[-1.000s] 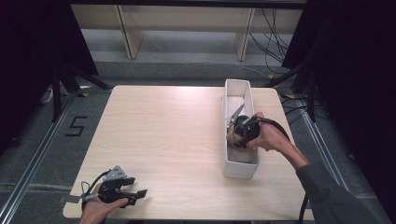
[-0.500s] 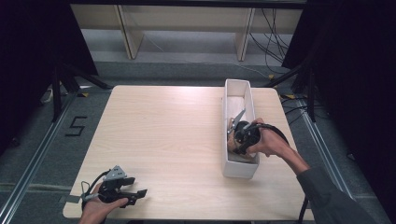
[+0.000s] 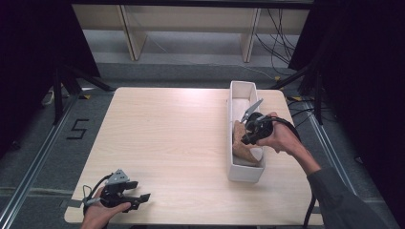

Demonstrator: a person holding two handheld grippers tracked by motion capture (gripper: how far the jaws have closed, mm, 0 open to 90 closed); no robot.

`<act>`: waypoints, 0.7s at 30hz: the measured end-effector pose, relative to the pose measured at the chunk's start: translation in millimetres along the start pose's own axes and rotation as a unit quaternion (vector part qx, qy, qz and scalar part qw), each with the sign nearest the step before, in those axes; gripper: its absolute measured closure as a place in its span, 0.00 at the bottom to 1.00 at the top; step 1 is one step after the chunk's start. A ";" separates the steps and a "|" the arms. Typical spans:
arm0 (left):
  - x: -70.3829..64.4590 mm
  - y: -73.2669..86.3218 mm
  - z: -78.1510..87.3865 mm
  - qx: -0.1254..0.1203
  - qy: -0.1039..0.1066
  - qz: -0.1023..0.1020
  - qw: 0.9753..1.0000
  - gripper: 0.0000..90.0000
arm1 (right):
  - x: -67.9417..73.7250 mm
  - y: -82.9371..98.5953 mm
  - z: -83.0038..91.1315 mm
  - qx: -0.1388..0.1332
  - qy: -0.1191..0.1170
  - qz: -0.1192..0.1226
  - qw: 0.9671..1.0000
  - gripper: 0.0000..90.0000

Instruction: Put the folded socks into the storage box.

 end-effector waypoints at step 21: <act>-0.4 0.5 -1.7 -0.001 0.002 0.000 1.000 0.29 | 25.2 13.2 -53.8 0.065 -0.056 0.014 0.996 0.89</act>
Point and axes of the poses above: each handheld gripper's, and its own axes: z roughly backward along the jaws, y roughly out of its underside, x roughly to its left, the point moved 7 cm from there along -z, roughly forward along the jaws, and after that the axes turned 4 degrees about -y, right-handed, at the moved point
